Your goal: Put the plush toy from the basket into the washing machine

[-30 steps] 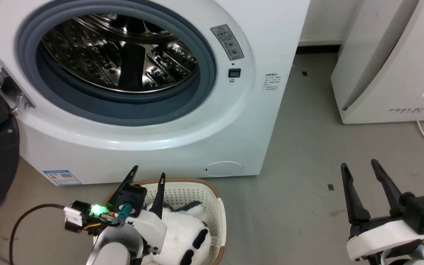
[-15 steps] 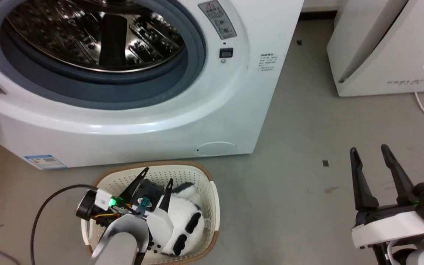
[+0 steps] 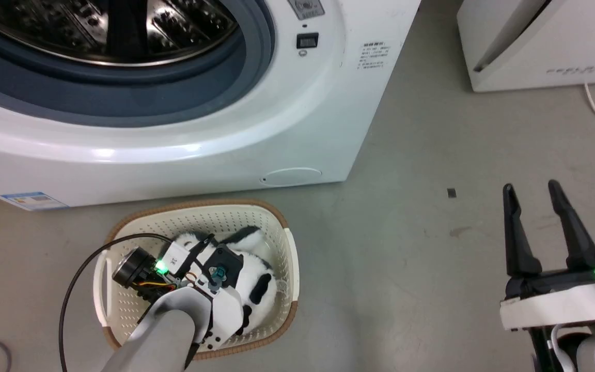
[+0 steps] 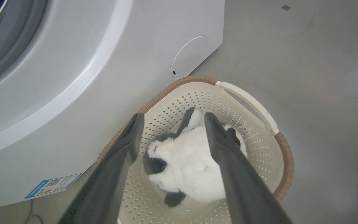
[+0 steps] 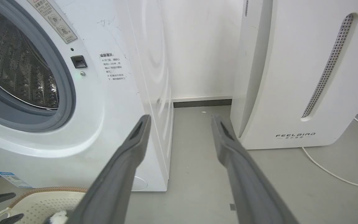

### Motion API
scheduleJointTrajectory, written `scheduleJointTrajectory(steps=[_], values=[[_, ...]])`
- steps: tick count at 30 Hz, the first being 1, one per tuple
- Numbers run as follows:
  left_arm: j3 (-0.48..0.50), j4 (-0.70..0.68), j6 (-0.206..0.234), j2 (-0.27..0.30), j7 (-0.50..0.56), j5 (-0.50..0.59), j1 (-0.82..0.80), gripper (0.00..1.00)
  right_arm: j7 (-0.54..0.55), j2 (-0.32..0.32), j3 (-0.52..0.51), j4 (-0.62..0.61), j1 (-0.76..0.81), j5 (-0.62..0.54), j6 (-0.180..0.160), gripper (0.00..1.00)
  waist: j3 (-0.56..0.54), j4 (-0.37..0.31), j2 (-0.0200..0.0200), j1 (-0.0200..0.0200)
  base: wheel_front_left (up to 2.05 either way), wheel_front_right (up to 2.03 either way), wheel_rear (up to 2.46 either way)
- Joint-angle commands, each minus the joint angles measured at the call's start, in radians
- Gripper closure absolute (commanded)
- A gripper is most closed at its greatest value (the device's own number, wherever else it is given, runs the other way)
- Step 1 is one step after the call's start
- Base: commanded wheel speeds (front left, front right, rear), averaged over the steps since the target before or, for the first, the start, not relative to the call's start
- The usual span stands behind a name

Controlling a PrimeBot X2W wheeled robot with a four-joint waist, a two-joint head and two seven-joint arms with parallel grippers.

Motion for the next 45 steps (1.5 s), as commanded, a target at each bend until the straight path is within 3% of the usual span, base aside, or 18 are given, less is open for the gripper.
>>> scheduleJointTrajectory(steps=[1,25,37,45], values=[[-0.015,0.03,-0.004,0.012,0.003,0.005,-0.03,0.0,-0.011,0.0,-0.004,-0.01,-0.026,0.015,-0.001,0.0,0.024,-0.007,0.0,-0.0001,0.0,0.0,0.0],[-0.219,0.282,-0.046,0.049,0.035,0.058,-0.217,0.0,-0.061,-0.001,-0.014,-0.061,-0.112,0.078,-0.001,0.0,0.266,-0.069,0.0,-0.0001,0.0,0.0,0.0],[-0.293,0.406,-0.039,0.064,0.029,0.051,-0.314,0.0,-0.086,-0.001,-0.022,-0.084,-0.147,0.12,-0.001,0.0,0.383,-0.112,0.0,-0.0001,0.0,0.0,0.0],[-0.323,0.489,-0.006,0.088,0.015,0.03,-0.395,0.0,-0.102,-0.001,-0.022,-0.096,-0.17,0.149,-0.001,0.0,0.457,-0.138,0.0,-0.0001,0.0,0.0,0.0]])
